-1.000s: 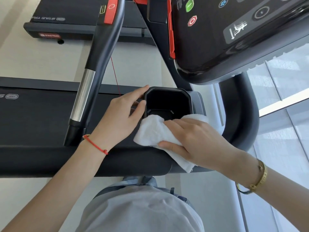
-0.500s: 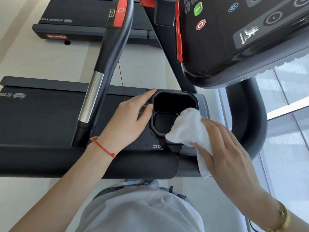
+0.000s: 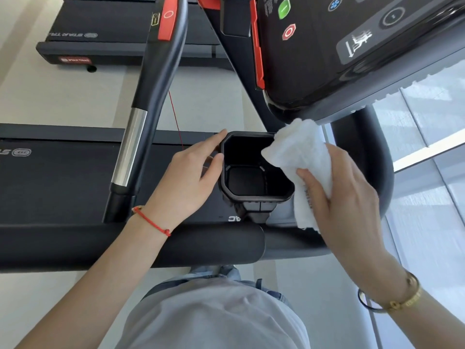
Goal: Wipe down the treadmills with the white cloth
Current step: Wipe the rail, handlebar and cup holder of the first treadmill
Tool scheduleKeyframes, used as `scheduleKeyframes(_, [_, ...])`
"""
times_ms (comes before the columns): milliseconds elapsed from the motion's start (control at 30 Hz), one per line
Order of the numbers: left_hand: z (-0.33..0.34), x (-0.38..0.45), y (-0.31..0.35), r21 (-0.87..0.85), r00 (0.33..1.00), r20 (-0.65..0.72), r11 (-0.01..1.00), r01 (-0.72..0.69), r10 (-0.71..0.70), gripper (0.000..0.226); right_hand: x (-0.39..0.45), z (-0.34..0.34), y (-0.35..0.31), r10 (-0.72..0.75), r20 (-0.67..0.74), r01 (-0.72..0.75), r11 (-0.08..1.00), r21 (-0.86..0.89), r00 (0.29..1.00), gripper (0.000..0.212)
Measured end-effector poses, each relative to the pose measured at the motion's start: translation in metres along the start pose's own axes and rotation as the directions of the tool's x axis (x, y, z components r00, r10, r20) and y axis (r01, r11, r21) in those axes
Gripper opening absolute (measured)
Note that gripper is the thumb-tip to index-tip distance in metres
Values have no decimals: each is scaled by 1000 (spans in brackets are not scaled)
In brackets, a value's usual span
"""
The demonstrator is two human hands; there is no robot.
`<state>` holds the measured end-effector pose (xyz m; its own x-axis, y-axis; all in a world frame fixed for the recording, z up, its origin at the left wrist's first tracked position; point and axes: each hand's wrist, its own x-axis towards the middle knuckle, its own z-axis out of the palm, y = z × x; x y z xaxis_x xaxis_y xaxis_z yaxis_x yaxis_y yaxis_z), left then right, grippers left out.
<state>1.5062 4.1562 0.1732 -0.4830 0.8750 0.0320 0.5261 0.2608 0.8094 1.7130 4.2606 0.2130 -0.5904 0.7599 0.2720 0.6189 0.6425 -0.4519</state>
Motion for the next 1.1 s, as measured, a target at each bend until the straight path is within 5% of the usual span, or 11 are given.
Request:
scheduleKeyframes(167, [2,0,0,10,1000,-3,1000,-1,1,47,1,24,-6,112,252,-119,993,12,961,59])
scheduleKeyframes(367, [3,-1,0,25,1000,-8,1000,2,-2,47,44,36,-2,241,352,-266,964,24,904,47])
scheduleKeyframes(733, [4,-1,3,33,1000,-22,999,-3,4,46,47,31,-2,179,417,-190,982,-17,891,56])
scheduleKeyframes(867, [4,-1,5,17,1000,-31,1000,-1,1,46,47,31,3,95,395,-88,995,-35,914,61])
scheduleKeyframes(967, [3,0,4,11,999,-41,1000,3,-3,46,16,20,3,-107,338,120,993,-18,935,58])
scheduleKeyframes(1100, [4,0,3,5,999,-41,1000,13,-13,46,29,22,11,-387,380,440,896,-60,840,50])
